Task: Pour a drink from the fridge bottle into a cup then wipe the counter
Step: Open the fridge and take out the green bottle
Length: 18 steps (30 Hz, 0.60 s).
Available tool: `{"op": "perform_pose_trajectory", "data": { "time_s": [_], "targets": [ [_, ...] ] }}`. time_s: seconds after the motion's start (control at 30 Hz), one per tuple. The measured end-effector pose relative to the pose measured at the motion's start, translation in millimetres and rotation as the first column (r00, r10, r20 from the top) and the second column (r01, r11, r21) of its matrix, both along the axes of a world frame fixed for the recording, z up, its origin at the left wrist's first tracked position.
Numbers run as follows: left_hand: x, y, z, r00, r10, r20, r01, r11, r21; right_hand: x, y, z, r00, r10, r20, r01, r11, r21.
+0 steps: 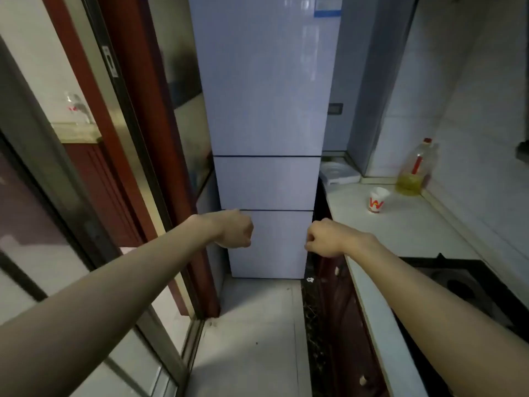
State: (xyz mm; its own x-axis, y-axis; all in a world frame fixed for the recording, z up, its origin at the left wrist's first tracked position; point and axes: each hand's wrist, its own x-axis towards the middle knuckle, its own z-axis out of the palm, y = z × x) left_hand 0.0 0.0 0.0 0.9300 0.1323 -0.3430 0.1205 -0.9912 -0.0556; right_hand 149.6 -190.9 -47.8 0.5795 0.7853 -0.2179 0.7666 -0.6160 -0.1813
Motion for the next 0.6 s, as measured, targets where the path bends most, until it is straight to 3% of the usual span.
{"op": "perform_pose_trajectory", "data": {
  "time_s": [0.1, 0.6],
  "targets": [
    [19.0, 14.6, -10.6, 0.998, 0.053, -0.034, -0.054, 0.998, -0.015, 20.8, 14.5, -7.9, 0.998, -0.005, -0.058, 0.005, 1.000, -0.015],
    [126.6, 158.6, -19.5, 0.992, 0.122, -0.031, -0.123, 0.992, -0.040, 129.5, 174.7, -3.5, 0.997, 0.051, -0.066, -0.055, 0.996, -0.069]
  ]
}}
